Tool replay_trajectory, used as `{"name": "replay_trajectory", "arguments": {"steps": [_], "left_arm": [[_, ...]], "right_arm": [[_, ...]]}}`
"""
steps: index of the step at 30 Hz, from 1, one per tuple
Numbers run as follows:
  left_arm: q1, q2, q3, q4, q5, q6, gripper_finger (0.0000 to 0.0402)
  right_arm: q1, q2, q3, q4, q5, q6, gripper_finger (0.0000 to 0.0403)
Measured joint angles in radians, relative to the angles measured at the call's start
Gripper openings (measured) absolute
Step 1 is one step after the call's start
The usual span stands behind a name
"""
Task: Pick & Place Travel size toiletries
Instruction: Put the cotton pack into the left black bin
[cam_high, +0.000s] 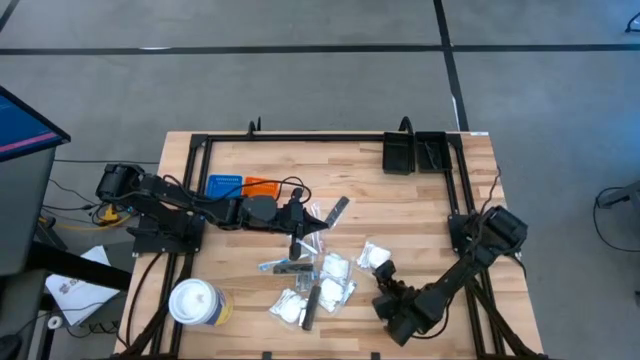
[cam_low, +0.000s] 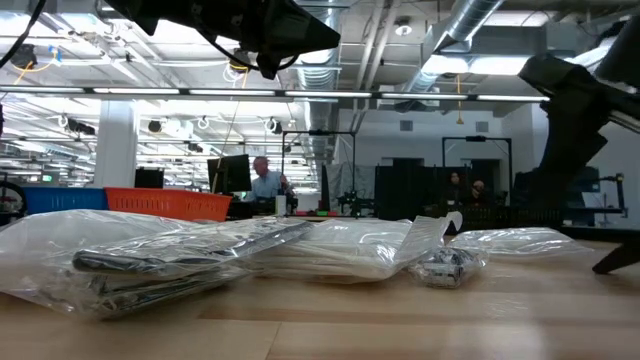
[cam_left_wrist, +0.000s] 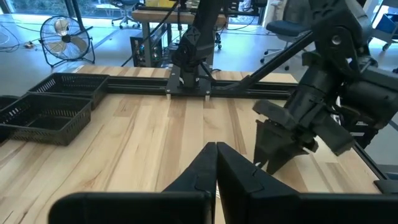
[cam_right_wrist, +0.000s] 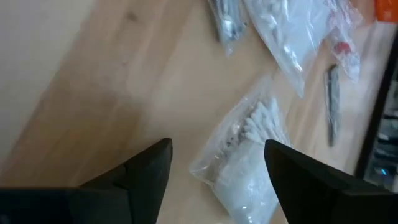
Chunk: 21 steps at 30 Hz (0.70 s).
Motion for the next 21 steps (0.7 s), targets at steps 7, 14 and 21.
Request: {"name": "replay_trajectory", "arguments": {"steps": [7,14,21], "left_arm": [[0.0,0.0,0.0,0.0,0.0,0.0,0.0002],[0.0,0.0,0.0,0.0,0.001,0.0,0.0002],[0.0,0.0,0.0,0.0,0.001,-0.001,0.0002]], "right_arm": [[-0.009,0.023,0.001,-0.158,0.095,0.115,0.0254],[-0.046,0.025,-0.021,-0.261,0.094,0.271,0.0252],[-0.087,0.02,-0.032,-0.211,0.098,0.276,0.0188]]}}
